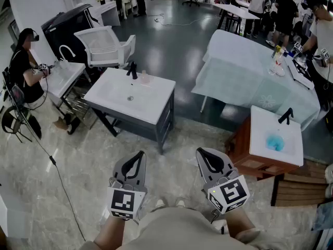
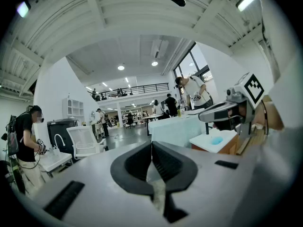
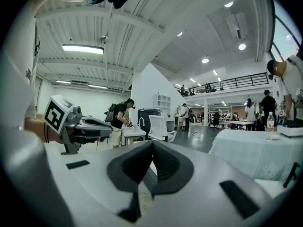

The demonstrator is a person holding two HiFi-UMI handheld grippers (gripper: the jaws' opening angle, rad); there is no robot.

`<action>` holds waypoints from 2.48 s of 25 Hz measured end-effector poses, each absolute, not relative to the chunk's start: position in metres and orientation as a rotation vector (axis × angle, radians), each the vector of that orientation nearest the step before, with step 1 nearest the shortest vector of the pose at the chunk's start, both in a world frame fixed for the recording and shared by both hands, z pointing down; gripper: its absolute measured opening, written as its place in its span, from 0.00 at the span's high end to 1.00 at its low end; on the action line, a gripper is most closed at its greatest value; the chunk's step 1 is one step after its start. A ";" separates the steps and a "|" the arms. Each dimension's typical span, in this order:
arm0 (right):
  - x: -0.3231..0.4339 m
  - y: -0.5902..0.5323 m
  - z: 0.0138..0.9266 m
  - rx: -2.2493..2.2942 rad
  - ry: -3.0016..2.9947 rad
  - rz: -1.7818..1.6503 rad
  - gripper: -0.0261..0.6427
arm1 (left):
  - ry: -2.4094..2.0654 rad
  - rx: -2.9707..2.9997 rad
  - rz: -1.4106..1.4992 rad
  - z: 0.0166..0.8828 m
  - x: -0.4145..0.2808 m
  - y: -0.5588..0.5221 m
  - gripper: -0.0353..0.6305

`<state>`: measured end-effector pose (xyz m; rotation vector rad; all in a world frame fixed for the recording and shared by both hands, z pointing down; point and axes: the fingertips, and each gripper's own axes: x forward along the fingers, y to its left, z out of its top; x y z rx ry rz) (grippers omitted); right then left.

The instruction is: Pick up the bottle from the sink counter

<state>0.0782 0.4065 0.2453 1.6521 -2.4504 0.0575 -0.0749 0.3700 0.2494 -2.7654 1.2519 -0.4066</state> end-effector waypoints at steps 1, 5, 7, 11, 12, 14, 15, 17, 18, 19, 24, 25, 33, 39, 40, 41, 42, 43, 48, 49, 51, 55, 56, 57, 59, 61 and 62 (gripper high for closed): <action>0.079 0.407 0.245 1.658 -2.452 0.065 0.97 | 1.253 -2.764 -0.410 0.249 -0.075 0.371 0.94; 0.085 0.407 0.244 1.672 -2.453 0.087 0.97 | 1.261 -2.759 -0.419 0.250 -0.073 0.372 0.94; 0.089 0.407 0.245 1.671 -2.458 0.092 0.97 | 1.266 -2.759 -0.422 0.251 -0.069 0.372 0.94; 0.095 0.407 0.247 1.653 -2.474 0.101 0.97 | 1.280 -2.761 -0.433 0.254 -0.061 0.373 0.94; 0.096 0.407 0.249 1.644 -2.480 0.104 0.97 | 1.285 -2.760 -0.436 0.255 -0.059 0.374 0.94; 0.098 0.408 0.251 1.625 -2.489 0.110 0.97 | 1.297 -2.757 -0.441 0.256 -0.056 0.375 0.94; 0.099 0.408 0.252 1.617 -2.493 0.112 0.97 | 1.304 -2.754 -0.443 0.257 -0.054 0.376 0.94; 0.102 0.409 0.252 1.602 -2.501 0.116 0.97 | 1.321 -2.746 -0.447 0.259 -0.050 0.377 0.94; 0.104 0.410 0.254 1.594 -2.508 0.114 0.97 | 1.330 -2.742 -0.447 0.260 -0.048 0.378 0.94; 0.105 0.411 0.256 1.585 -2.515 0.110 0.97 | 1.338 -2.737 -0.446 0.262 -0.046 0.380 0.94; 0.114 0.413 0.267 1.549 -2.537 0.115 0.97 | 1.367 -2.726 -0.450 0.271 -0.033 0.384 0.94; 0.116 0.412 0.268 1.546 -2.540 0.119 0.97 | 1.372 -2.722 -0.453 0.272 -0.031 0.384 0.94; 0.122 0.392 0.283 1.511 -2.559 0.117 0.97 | 1.415 -2.690 -0.443 0.281 -0.026 0.370 0.94; 0.122 0.371 0.299 1.502 -2.561 0.106 0.97 | 1.438 -2.680 -0.435 0.297 -0.028 0.353 0.94; 0.122 0.367 0.301 1.499 -2.558 0.106 0.97 | 1.443 -2.680 -0.431 0.299 -0.029 0.349 0.94; 0.122 0.362 0.303 1.496 -2.553 0.107 0.97 | 1.448 -2.682 -0.426 0.301 -0.029 0.344 0.94; 0.122 0.357 0.305 1.493 -2.548 0.109 0.97 | 1.451 -2.685 -0.423 0.303 -0.029 0.339 0.94; 0.121 0.352 0.308 1.489 -2.544 0.112 0.97 | 1.453 -2.688 -0.421 0.305 -0.029 0.334 0.94; 0.121 0.323 0.315 1.489 -2.526 0.123 0.97 | 1.447 -2.701 -0.425 0.311 -0.030 0.302 0.94; 0.121 0.315 0.317 1.495 -2.522 0.126 0.97 | 1.444 -2.702 -0.425 0.312 -0.031 0.295 0.94; 0.121 0.300 0.320 1.506 -2.516 0.138 0.97 | 1.438 -2.704 -0.428 0.314 -0.032 0.278 0.94; 0.115 0.265 0.328 1.499 -2.506 0.162 0.97 | 1.436 -2.715 -0.438 0.319 -0.037 0.239 0.94; 0.113 0.255 0.329 1.495 -2.502 0.165 0.97 | 1.436 -2.717 -0.441 0.320 -0.038 0.228 0.94; 0.111 0.244 0.331 1.491 -2.499 0.170 0.97 | 1.436 -2.721 -0.443 0.321 -0.039 0.217 0.94; 0.106 0.220 0.334 1.486 -2.493 0.182 0.97 | 1.431 -2.727 -0.449 0.322 -0.042 0.192 0.94; 0.098 0.194 0.335 1.480 -2.491 0.194 0.97 | 1.423 -2.735 -0.458 0.323 -0.047 0.167 0.94; 0.093 0.181 0.335 1.476 -2.489 0.199 0.97 | 1.420 -2.739 -0.463 0.323 -0.050 0.154 0.94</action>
